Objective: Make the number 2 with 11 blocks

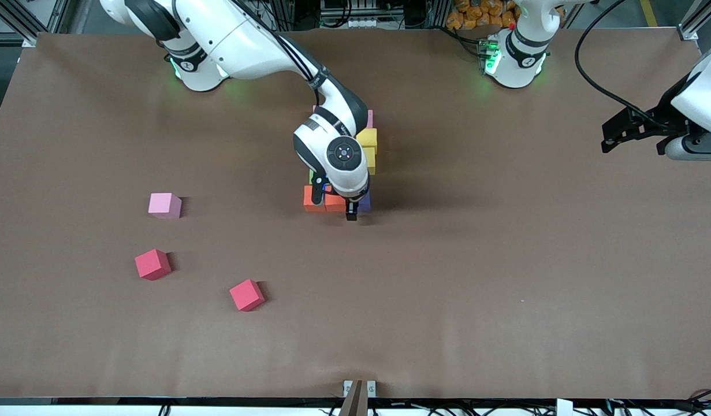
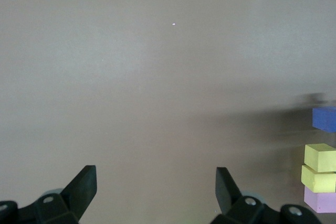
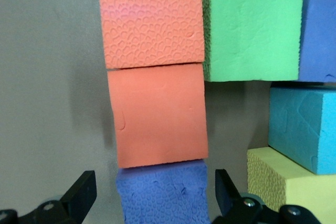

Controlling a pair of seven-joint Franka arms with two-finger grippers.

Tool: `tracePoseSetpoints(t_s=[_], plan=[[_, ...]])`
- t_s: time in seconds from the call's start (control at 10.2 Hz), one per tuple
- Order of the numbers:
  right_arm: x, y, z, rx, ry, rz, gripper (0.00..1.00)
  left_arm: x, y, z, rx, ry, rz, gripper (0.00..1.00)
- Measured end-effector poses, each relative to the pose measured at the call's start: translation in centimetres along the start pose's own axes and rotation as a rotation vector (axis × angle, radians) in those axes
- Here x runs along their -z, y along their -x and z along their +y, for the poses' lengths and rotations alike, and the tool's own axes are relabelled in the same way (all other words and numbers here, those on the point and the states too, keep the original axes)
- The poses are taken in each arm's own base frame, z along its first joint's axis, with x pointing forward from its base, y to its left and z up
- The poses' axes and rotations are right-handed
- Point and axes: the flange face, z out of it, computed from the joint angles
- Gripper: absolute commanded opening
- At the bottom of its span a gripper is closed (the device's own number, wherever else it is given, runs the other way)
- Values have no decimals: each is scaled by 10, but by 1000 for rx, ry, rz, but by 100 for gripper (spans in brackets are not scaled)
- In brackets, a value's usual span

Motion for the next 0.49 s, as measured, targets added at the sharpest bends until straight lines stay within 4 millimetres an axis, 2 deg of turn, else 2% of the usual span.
tracePoseSetpoints(t_s=[0.2, 0.49], plan=[[8, 2, -2, 1, -12, -11, 100, 0, 0, 0, -1, 0, 0, 100], [48, 4, 0, 71, -36, -24, 100, -1, 0, 2, -4, 0, -1, 100]])
